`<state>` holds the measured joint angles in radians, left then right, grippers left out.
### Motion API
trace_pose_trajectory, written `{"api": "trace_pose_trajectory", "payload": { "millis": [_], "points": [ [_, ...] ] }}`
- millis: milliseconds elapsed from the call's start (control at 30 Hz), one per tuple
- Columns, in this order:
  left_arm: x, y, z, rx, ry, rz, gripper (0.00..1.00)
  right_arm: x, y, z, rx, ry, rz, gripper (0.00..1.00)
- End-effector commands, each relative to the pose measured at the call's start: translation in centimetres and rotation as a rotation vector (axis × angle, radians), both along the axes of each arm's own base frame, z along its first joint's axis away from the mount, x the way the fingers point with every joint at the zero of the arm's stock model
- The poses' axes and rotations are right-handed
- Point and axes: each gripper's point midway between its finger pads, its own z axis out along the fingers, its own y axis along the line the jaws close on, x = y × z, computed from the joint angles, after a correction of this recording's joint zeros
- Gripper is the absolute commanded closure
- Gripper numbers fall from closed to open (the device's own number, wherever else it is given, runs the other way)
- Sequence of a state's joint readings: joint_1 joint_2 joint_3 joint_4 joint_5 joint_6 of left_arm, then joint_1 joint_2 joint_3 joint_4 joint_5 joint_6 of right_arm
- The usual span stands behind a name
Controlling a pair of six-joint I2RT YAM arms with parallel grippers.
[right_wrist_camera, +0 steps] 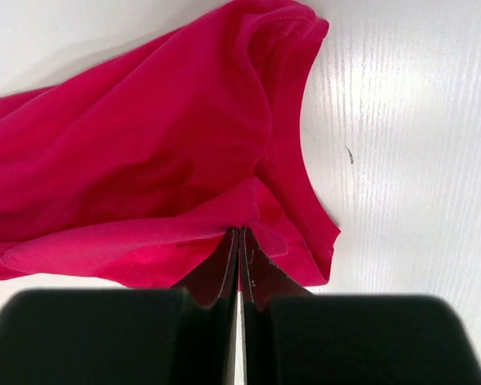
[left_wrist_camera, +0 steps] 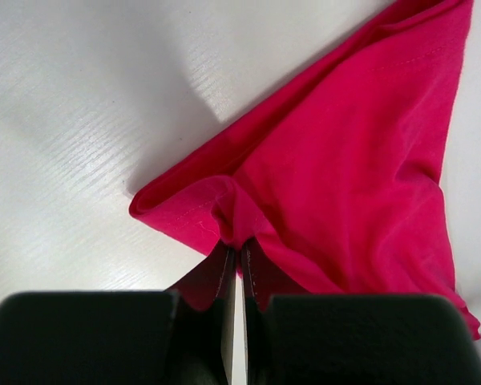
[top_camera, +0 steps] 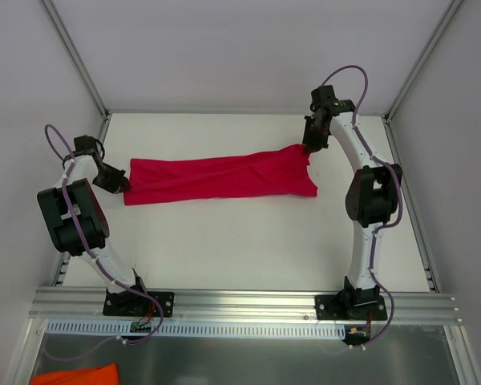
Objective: Fold and stack the t-shirts
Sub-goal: Fold the other side of the tshirt into a rectangle
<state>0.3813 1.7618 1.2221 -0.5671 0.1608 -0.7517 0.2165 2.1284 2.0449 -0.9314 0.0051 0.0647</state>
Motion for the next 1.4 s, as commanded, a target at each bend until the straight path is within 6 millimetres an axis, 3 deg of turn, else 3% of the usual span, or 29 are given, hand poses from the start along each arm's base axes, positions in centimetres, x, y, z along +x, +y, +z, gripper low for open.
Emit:
{"api": "trace_pose_trajectory", "payload": {
  "millis": [0,500,867,933,1067,1167,1367],
  "points": [
    [0.6,0.9,0.3,0.02,-0.004,-0.018,1.0,1.0,-0.1,1.0,0.025,-0.027,0.003,0.99],
    [2.8,1.4,-0.4,0.011,-0.01,-0.038,1.0,3.3,-0.9,0.1,-0.037,-0.053,-0.005,0.99],
    [5.0,1.5,-0.3,-0.017,-0.043,-0.074,0.9,3.7,-1.0,-0.8,-0.031,-0.04,-0.003,0.99],
    [5.3,1.4,-0.1,-0.013,-0.057,-0.082,0.84,3.7,-1.1,-0.9,-0.034,-0.039,-0.001,0.99],
    [5.8,1.3,0.2,-0.011,-0.074,-0.093,0.39,3.7,-1.1,-0.7,-0.036,-0.044,0.001,0.99],
    [6.2,1.4,0.3,0.002,-0.076,-0.098,0.18,4.0,-0.9,-0.7,-0.028,-0.048,0.003,0.99],
    [7.3,1.0,1.9,0.015,-0.135,-0.131,0.18,4.2,-0.7,-0.8,-0.018,-0.05,0.008,0.99]
  ]
}}
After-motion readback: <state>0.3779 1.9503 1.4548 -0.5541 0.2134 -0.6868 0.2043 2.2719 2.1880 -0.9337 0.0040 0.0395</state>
